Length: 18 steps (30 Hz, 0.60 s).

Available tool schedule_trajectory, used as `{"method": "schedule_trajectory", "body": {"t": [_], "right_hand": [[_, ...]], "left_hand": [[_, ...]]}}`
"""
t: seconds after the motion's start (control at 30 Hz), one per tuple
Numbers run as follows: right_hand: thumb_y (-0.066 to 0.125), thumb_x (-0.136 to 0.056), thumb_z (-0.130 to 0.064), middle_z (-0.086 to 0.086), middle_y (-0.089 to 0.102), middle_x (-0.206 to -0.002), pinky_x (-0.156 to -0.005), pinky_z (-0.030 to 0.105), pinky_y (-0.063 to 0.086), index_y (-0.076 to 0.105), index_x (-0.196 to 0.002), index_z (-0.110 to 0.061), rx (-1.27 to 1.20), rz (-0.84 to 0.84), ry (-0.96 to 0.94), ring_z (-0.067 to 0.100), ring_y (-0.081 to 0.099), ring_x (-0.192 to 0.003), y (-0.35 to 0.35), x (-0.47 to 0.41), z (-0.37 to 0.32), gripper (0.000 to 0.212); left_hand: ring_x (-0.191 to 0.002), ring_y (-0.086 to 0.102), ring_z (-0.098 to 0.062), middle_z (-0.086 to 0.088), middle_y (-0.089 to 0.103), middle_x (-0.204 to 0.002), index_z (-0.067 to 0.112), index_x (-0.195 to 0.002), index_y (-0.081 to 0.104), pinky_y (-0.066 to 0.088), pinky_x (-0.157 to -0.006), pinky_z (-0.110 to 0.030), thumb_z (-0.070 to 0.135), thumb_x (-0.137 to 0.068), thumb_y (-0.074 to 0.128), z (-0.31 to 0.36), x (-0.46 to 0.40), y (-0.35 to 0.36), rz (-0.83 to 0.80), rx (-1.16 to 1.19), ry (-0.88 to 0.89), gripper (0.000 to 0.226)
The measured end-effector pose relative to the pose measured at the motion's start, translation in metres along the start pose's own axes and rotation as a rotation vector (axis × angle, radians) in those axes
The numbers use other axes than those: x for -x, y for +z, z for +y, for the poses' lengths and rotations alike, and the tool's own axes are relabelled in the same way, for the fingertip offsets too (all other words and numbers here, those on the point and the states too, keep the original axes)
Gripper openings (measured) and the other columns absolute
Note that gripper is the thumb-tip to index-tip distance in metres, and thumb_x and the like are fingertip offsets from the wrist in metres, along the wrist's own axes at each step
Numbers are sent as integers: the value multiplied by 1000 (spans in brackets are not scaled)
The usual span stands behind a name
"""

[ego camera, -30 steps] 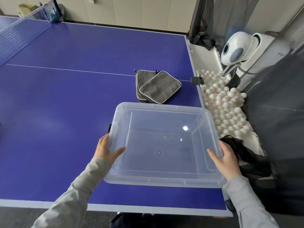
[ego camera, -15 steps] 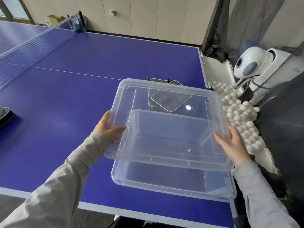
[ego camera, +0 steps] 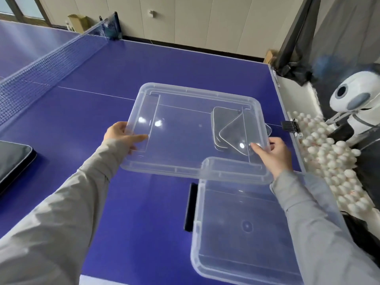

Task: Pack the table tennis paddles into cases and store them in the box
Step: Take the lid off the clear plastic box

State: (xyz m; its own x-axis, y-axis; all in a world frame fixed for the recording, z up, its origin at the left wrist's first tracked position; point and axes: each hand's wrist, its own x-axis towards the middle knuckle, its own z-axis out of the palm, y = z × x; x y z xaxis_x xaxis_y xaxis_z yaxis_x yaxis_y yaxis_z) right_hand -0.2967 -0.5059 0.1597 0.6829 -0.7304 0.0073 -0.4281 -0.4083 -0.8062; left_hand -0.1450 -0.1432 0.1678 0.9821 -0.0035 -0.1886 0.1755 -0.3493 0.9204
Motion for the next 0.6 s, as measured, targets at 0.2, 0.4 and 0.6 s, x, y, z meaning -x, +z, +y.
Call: {"method": "schedule_trajectory", "body": {"t": [0.2,0.4,0.6], "right_hand": [[78,-75,-26,4,59,-118,-91,27,45,48,-127,-15,-50,-111,43,17,57,-102,106,-19,-58,62],[74,-78,-26,13,42,-137,-107,31,34,37,-141,-10,76,-89,100,24,43,-126,196,-40,-75,75],[74,-78,-29,12,43,-135,-101,28,33,39,-137,-6,133,-92,180,23,43,-125,257,-63,-49,72]], "left_hand": [[-75,60,-26,-2,60,-99,18,-118,54,56,-74,-42,29,-63,85,-32,-120,-55,-16,-80,17,64],[-98,61,-34,-13,51,-127,18,-124,54,54,-79,-53,30,-66,83,-58,-208,-67,-31,-169,-38,66],[-82,56,-25,-16,50,-121,8,-109,62,54,-80,-40,25,-67,82,-101,-258,-47,-53,-249,-60,49]]}}
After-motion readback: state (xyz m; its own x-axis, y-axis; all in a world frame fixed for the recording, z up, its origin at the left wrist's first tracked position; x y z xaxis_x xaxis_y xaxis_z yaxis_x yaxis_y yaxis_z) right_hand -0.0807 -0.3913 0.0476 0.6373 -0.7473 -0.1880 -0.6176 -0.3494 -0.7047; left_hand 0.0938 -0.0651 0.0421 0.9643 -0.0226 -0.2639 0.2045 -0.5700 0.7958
